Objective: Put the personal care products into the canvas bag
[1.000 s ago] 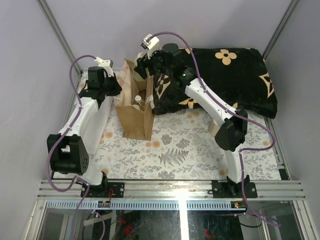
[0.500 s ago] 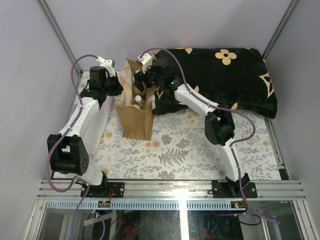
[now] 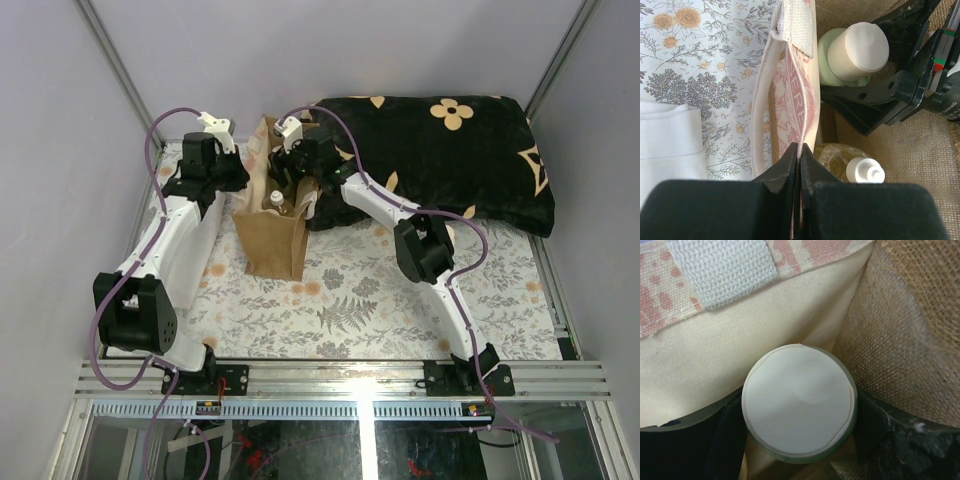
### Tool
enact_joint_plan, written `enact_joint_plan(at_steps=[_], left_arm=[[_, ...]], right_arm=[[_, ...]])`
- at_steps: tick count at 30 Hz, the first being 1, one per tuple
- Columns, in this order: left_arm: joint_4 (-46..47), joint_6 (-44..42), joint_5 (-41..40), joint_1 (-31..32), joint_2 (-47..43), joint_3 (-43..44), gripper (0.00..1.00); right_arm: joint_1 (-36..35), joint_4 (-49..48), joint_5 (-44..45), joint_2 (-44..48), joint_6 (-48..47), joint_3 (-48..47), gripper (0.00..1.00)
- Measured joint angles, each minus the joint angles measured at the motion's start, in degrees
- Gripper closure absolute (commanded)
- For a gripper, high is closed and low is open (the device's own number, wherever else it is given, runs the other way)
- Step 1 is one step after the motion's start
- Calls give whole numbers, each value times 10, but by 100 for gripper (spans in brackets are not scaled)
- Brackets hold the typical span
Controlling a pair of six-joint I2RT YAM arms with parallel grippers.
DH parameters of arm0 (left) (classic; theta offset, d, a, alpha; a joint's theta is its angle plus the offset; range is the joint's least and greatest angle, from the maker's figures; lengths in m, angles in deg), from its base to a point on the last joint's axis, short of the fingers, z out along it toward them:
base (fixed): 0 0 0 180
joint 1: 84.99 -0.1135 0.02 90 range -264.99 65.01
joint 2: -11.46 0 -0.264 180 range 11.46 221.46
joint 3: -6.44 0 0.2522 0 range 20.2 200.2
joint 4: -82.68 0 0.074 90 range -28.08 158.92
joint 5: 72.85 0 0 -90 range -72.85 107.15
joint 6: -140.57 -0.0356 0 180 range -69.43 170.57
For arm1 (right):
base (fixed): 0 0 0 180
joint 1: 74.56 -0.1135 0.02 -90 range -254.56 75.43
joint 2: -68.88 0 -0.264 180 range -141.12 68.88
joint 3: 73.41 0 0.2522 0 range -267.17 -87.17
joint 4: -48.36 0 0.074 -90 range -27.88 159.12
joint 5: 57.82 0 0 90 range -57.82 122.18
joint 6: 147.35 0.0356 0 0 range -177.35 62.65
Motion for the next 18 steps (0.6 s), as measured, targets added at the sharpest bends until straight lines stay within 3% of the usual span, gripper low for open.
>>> enact_joint_plan(at_steps=[9,18], left_arm=[[-1,0,0,0,0,0,100],[-1,0,0,0,0,0,100]], right_arm=[[1,-64,10,0,3,0,1],[2,-51,15,18,3,10,0]])
